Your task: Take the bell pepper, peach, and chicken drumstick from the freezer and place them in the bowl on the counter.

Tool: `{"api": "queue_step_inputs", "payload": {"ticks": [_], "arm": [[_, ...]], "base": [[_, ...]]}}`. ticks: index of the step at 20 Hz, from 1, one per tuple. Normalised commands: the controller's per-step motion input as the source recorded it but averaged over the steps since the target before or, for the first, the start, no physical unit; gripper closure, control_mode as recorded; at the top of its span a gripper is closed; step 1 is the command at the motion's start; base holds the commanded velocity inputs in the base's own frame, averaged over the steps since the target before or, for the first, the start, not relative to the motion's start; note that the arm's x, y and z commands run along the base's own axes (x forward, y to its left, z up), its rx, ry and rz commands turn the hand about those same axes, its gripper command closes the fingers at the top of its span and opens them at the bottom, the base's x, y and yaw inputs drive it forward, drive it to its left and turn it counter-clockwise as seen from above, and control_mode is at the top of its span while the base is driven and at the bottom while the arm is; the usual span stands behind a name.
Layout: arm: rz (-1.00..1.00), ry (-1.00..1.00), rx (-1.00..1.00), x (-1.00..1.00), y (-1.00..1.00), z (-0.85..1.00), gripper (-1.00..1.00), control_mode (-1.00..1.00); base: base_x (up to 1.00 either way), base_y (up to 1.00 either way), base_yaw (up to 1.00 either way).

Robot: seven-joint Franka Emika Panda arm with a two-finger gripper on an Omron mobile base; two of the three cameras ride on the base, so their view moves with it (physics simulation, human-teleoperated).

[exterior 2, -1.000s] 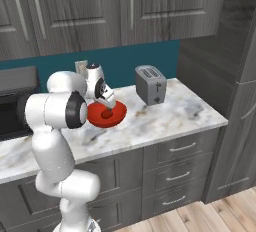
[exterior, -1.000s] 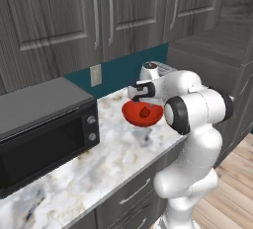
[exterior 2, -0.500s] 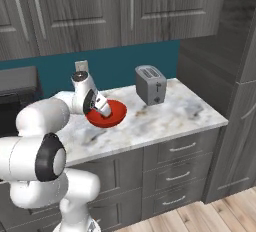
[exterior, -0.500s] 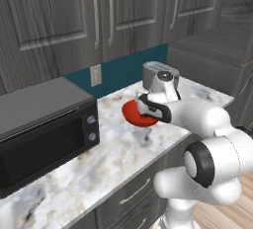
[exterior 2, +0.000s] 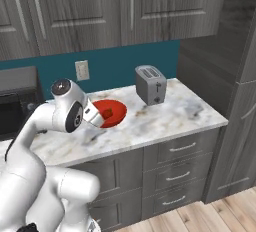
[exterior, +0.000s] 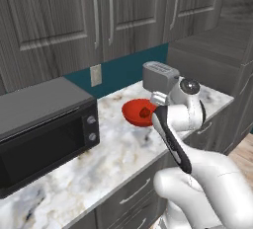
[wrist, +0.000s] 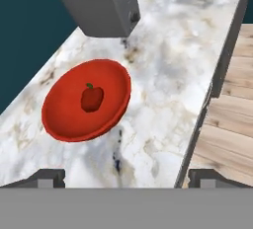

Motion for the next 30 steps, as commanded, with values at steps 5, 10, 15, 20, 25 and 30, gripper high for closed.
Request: {"api": "queue_step_inputs", "payload": {"ticks": [5,10,15,20,25,30], "arm": [[-0.12,0.14,0.03,-1.0,-0.14,1.0,-1.0,-1.0],[-0.02,0.3,0.11,-1.0,-0.17,0.83,-1.0,-1.0],[0.1,0.28,0.18,-1.0,-0.09,0.32,-1.0,-1.0],[0.24,0.06,0.01,-0.96,0.43,-0.04,-1.0,-1.0],[0.05,-0.09,-0.13,-0.27,0.38,-0.01,-1.0,-1.0],[0.0,-0.42,-0.35,-0.14,0.25,-0.05,-1.0,-1.0]], "base": [[0.0,0.0,0.0],[0.0,0.0,0.0],[0.0,0.0,0.0],[0.0,0.0,0.0],[0.0,0.0,0.0],[0.0,0.0,0.0]]}}
